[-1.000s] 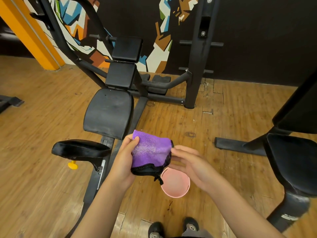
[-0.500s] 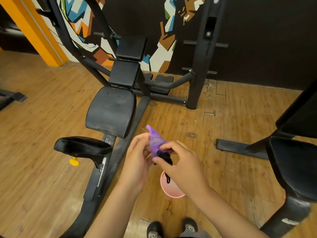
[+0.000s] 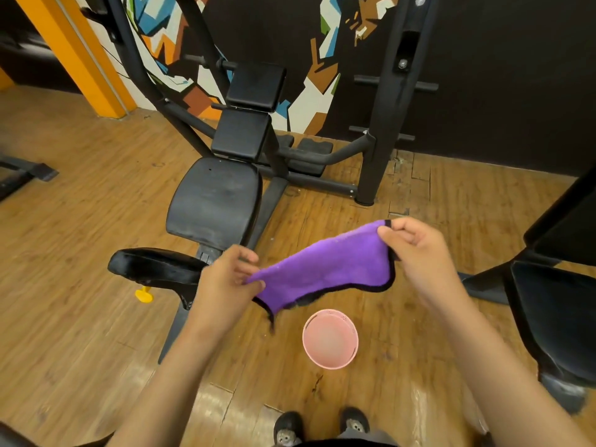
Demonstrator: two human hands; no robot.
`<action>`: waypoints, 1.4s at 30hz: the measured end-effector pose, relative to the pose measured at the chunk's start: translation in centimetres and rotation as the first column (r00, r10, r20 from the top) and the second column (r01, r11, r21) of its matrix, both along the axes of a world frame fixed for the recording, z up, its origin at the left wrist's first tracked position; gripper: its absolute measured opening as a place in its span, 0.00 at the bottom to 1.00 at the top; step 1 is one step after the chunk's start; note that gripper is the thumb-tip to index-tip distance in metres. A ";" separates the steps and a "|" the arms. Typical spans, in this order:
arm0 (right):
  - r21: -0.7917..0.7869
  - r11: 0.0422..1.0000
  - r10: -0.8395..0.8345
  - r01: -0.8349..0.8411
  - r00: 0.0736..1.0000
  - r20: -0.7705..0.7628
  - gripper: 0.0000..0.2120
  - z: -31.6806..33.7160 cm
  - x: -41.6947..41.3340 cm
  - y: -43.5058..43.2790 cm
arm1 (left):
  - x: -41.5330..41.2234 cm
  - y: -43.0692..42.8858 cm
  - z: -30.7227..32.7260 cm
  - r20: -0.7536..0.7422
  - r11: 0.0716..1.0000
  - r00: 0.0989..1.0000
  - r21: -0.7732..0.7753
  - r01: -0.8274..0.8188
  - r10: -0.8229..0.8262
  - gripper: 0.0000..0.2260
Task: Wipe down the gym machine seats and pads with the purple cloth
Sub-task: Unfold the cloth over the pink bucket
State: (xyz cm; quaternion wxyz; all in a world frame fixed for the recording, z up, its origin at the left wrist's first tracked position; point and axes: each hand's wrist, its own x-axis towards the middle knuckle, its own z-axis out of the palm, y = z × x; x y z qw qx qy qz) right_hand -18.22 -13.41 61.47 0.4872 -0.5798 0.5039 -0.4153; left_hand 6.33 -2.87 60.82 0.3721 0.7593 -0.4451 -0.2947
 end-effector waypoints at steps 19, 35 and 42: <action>0.295 0.953 0.085 -0.071 0.996 -0.034 0.15 4.4 0.5 -6.1 | 4.5 -6.9 8.6 -0.280 0.968 0.929 -0.122 0.217 -0.244 0.02; -0.241 0.931 0.192 -0.273 0.930 -0.312 0.07 9.7 -0.2 -10.1 | 6.5 -9.7 12.0 -0.409 0.955 0.869 -0.022 0.295 -0.278 0.11; -0.360 0.901 0.149 -0.242 0.952 -0.267 0.07 10.6 -0.5 -10.5 | 6.7 -10.3 12.4 -0.377 0.920 0.865 0.077 0.385 -0.330 0.14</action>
